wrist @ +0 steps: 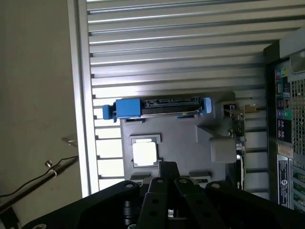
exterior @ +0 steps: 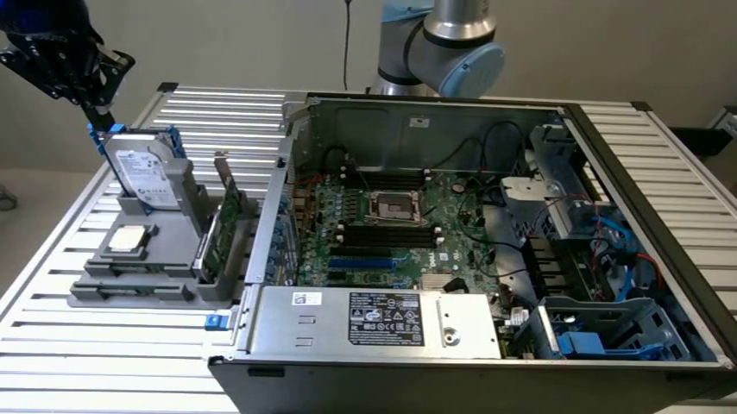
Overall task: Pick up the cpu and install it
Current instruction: 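Pick up the cpu and move it towards the insertion slot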
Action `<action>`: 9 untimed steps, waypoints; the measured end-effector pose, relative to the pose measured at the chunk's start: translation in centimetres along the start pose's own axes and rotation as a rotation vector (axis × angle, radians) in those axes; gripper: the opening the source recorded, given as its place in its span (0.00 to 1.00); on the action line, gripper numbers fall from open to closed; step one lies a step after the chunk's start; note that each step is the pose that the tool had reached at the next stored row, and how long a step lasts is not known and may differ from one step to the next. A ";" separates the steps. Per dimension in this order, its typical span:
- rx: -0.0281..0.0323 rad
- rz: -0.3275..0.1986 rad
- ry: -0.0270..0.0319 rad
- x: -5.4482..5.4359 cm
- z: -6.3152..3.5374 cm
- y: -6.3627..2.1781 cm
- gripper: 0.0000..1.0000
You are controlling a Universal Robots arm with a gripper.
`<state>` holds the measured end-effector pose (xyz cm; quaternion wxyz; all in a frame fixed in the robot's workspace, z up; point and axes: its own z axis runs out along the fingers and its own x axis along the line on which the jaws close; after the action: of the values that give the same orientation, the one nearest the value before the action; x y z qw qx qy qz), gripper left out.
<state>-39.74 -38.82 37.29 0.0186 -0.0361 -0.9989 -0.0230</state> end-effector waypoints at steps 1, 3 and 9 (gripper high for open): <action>0.0000 0.000 0.0000 0.0 0.00 0.00 0.10; 0.0000 0.000 0.0000 0.0 0.00 0.00 0.10; 0.0000 0.000 0.0000 0.0 0.00 0.00 0.11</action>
<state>-39.74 -38.82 37.29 0.0186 -0.0361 -0.9989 -0.0230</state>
